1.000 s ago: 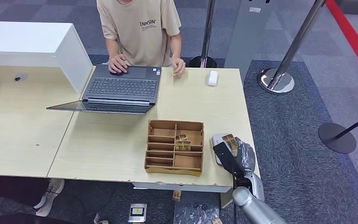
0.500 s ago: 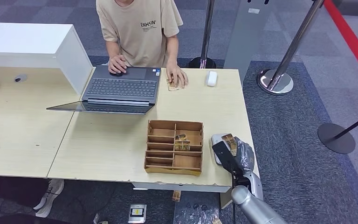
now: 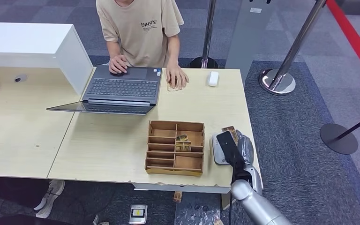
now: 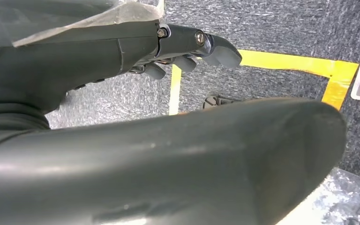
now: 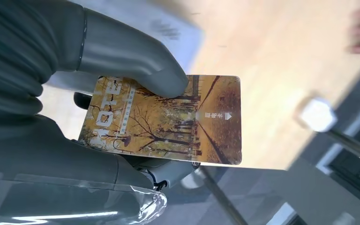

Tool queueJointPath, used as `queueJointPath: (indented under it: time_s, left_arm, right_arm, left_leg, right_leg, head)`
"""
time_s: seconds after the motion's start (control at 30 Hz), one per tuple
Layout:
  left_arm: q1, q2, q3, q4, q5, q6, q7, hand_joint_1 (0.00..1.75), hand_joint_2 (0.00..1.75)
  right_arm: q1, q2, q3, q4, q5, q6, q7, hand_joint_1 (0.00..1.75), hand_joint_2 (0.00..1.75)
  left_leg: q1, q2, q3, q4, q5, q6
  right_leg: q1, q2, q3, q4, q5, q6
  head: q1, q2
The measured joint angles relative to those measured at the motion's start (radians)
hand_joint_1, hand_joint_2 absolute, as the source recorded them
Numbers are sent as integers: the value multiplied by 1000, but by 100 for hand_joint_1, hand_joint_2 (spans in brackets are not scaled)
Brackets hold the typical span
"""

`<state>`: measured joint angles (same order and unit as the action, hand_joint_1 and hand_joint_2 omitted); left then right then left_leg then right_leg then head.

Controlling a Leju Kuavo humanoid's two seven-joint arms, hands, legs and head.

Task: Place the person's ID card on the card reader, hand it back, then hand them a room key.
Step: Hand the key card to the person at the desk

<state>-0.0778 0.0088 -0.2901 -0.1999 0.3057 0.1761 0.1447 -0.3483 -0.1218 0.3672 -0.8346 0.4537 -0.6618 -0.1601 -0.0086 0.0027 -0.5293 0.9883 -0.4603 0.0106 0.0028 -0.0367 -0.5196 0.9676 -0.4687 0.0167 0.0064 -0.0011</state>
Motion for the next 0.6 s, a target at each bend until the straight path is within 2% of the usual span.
queueJointPath:
  time_s: [0.13, 0.3, 0.47, 0.6]
  left_arm:
    - [0, 2, -11, 0, 3, -1, -8, 0, 0]
    - [0, 4, -30, 0, -1, -7, -16, 0, 0]
    - [0, 4, -47, 0, -5, -13, -20, 0, 0]
    - [-1, 4, -63, 0, -11, -18, -19, 0, 0]
  right_arm:
    - [-23, -23, 5, -179, -38, 79, 44, 175, 175]
    - [-83, -49, 15, -358, -63, 158, 60, 175, 175]
    - [-179, -70, 33, -439, -48, 228, 72, 175, 175]
    - [-284, -82, 72, -437, 46, 299, 109, 175, 175]
  left_leg:
    - [0, 0, -1, 0, 0, 0]
    - [0, 0, -2, 0, 0, 0]
    - [0, 0, -3, 0, 0, 0]
    - [0, 0, -3, 0, 0, 0]
  right_leg:
    - [0, 0, -1, 0, 0, 0]
    - [0, 0, -3, 0, 0, 0]
    - [0, 0, -3, 0, 0, 0]
    - [0, 0, -3, 0, 0, 0]
  head:
    - [0, 0]
    - [0, 0]
    - [0, 0]
    - [0, 0]
